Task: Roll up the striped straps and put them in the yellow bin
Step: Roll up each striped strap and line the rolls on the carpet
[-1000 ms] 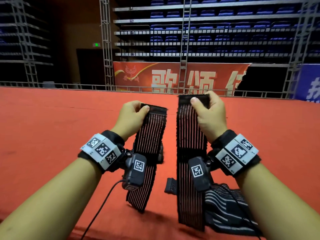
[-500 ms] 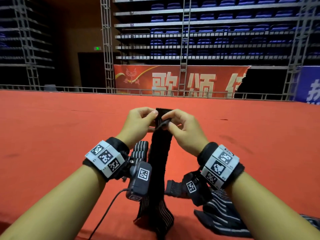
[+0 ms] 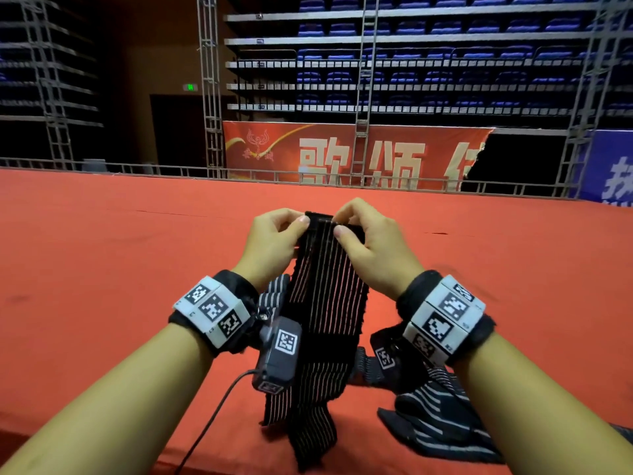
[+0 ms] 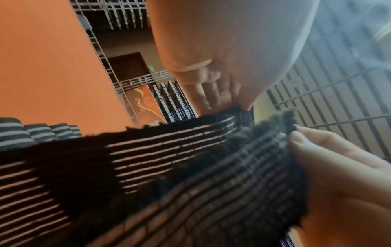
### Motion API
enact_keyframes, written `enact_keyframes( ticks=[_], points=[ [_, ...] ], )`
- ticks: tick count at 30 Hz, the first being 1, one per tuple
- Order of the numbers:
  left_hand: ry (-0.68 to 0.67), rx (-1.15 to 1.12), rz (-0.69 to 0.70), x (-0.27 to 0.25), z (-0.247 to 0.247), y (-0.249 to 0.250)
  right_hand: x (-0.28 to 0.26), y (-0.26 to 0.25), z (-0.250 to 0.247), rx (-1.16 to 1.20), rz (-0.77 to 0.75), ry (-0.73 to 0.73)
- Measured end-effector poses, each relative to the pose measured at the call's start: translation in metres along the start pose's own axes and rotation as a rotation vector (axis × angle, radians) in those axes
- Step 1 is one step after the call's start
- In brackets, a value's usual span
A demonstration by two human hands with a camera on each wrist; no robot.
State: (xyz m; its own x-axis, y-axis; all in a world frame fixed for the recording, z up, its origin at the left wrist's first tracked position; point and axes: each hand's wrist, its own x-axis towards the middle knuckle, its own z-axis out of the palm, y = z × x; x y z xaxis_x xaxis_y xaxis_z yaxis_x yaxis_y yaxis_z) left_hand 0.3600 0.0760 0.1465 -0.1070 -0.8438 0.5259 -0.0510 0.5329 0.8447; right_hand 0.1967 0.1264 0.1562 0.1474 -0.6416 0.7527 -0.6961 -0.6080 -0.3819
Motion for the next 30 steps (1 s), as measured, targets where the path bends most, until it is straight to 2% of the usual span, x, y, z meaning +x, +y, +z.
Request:
enact_keyframes(
  ticks=[3,9,14,19,23,26,30],
  points=[
    [-0.09,-0.115,0.021,-0.012,0.01,0.008,0.008,0.003,0.005,-0.007,0.057,0.02],
    [-0.097,-0.204,0.008,-0.013,0.011,0.011,0.015,0.001,0.005,-0.082,0.042,0.05],
    [-0.083,-0.212,0.039,-0.014,0.013,0.012,0.017,-0.004,0.001,-0.175,0.064,0.078],
    [-0.055,-0.233,0.065,-0.015,0.014,0.016,0.016,-0.007,-0.006,-0.25,0.138,0.183],
    [-0.02,-0.112,0.171,-0.013,0.012,0.016,0.014,-0.003,-0.006,-0.265,0.188,0.221],
    [0.015,-0.1,0.204,-0.011,0.011,0.015,0.013,0.004,-0.005,-0.126,0.297,0.173],
    [0.046,-0.069,0.238,-0.01,0.009,0.015,0.009,0.012,-0.001,0.307,0.305,0.054]
  ],
)
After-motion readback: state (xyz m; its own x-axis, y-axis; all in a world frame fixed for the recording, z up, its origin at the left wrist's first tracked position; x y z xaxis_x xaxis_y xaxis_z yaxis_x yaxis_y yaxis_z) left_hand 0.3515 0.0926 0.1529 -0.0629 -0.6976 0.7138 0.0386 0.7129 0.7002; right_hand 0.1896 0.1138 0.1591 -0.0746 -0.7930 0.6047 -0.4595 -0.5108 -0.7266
